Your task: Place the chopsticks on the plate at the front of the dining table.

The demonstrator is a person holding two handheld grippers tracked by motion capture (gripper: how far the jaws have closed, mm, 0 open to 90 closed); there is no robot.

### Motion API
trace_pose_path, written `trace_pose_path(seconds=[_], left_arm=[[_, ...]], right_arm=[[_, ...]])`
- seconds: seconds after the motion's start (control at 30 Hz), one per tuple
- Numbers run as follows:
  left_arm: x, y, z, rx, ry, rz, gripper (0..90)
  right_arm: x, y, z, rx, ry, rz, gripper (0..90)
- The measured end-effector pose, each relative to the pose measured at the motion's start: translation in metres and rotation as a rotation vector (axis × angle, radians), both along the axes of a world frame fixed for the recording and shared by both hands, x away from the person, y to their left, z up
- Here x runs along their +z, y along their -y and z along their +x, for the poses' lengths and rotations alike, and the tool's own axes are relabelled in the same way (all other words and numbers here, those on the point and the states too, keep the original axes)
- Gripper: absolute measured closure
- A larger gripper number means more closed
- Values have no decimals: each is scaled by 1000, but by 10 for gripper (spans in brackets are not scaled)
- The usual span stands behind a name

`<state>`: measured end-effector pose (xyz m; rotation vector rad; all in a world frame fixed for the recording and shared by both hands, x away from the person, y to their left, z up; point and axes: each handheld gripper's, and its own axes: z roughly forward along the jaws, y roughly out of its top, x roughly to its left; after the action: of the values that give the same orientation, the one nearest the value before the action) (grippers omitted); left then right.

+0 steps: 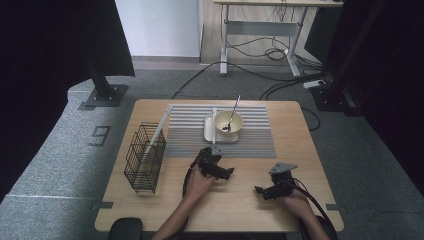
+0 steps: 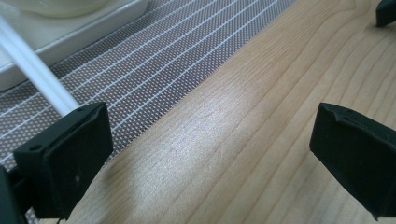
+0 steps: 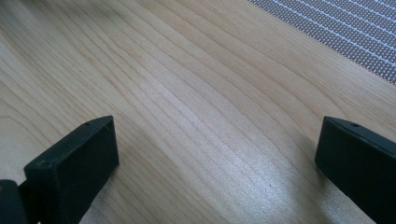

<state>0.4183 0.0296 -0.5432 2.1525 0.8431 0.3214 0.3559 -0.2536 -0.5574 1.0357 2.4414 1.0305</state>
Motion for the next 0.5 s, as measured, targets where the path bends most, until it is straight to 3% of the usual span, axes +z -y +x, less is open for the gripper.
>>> trace_pose_path(seconds=[0.1,0.23,0.5], left_arm=[[3,-7,-1,35,22,-14,0],[1,-13,3,66,10,4,0],[-3,-11,7,59,-21,20,0]], right_arm=[[0,0,0,0,1,0,0],[0,0,0,-1,0,-1,0],[0,0,0,-1,0,-1,0]])
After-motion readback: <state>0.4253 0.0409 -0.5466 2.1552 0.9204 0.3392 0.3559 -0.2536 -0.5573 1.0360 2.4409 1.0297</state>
